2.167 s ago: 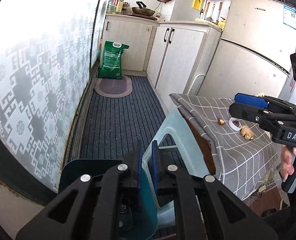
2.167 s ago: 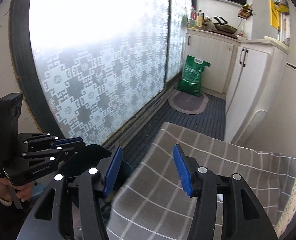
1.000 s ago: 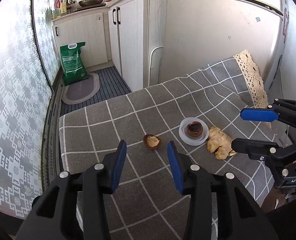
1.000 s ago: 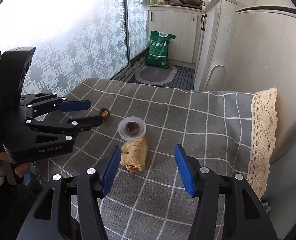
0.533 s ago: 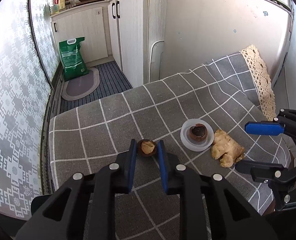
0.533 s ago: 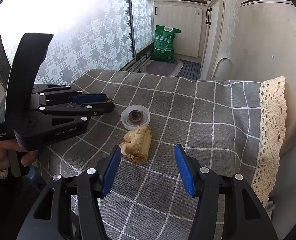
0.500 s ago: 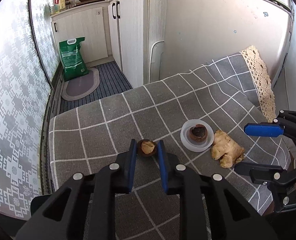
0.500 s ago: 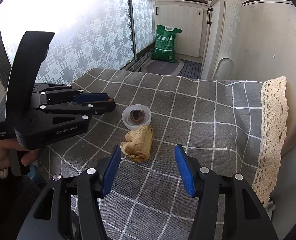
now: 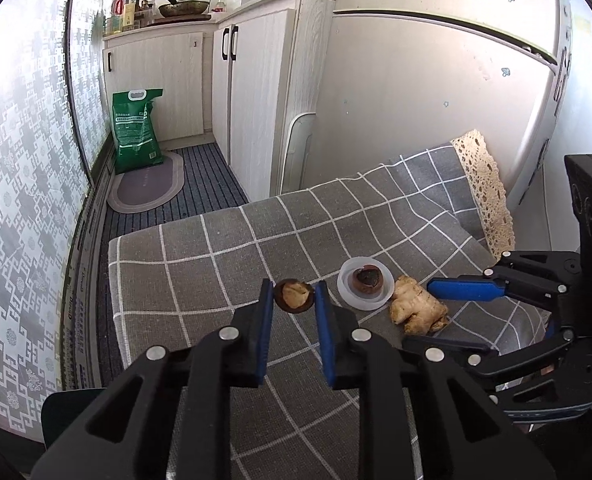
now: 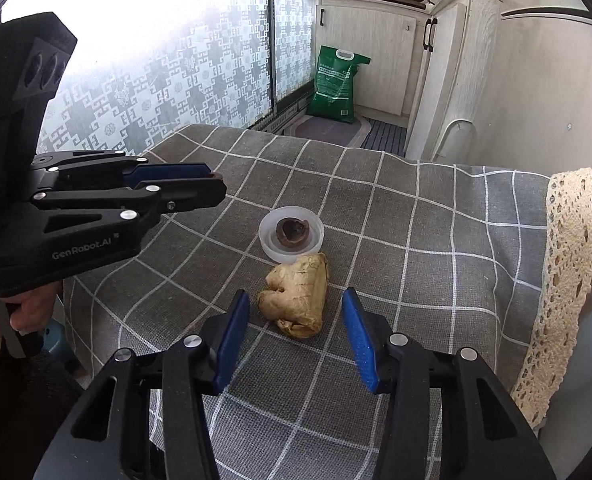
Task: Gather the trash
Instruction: 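Grasp the ginger root with the right gripper while the left gripper holds the walnut shell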
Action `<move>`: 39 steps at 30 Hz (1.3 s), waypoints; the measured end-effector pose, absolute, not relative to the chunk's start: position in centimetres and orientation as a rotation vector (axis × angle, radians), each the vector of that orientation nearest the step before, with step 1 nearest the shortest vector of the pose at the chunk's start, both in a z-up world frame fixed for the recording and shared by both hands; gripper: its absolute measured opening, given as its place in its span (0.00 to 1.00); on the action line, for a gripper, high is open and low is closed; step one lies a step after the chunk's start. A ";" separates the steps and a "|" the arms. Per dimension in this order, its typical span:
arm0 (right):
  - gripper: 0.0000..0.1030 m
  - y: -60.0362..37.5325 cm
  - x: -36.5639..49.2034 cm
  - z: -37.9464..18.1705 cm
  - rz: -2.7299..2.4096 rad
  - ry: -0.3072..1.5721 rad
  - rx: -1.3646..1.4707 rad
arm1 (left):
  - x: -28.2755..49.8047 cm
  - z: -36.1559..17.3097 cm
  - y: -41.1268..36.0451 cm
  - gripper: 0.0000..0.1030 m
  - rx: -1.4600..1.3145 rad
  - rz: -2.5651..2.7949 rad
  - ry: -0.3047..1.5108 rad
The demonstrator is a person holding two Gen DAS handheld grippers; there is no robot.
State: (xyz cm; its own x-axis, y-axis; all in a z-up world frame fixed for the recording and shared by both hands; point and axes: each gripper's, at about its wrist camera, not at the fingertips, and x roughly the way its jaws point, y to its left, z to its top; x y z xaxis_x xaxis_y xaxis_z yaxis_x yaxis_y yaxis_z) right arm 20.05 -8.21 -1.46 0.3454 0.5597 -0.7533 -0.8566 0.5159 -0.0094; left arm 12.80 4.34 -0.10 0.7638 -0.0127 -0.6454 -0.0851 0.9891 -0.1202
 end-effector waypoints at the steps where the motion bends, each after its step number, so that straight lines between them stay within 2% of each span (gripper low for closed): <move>1: 0.47 -8.1 20.1 -1.5 0.956 0.770 -0.449 | 12.6 0.0 4.5 0.22 -0.159 0.032 0.696; 2: 0.44 -7.9 20.2 -1.6 0.951 0.771 -0.451 | 12.3 0.1 4.7 0.22 -0.168 0.027 0.692; 3: 0.35 -7.8 20.3 -1.7 0.952 0.776 -0.449 | 12.1 0.1 4.8 0.22 -0.174 0.025 0.686; 5: 0.34 -7.6 20.4 -1.6 0.955 0.784 -0.450 | 11.5 0.3 5.0 0.22 -0.188 0.023 0.673; 20: 0.34 -6.8 17.1 1.4 0.984 0.717 -0.461 | 7.5 1.3 7.6 0.22 -0.220 0.062 0.642; 39: 0.34 1.6 12.3 2.3 1.125 0.686 -0.502 | 1.7 -0.2 14.3 0.22 -0.237 0.205 0.670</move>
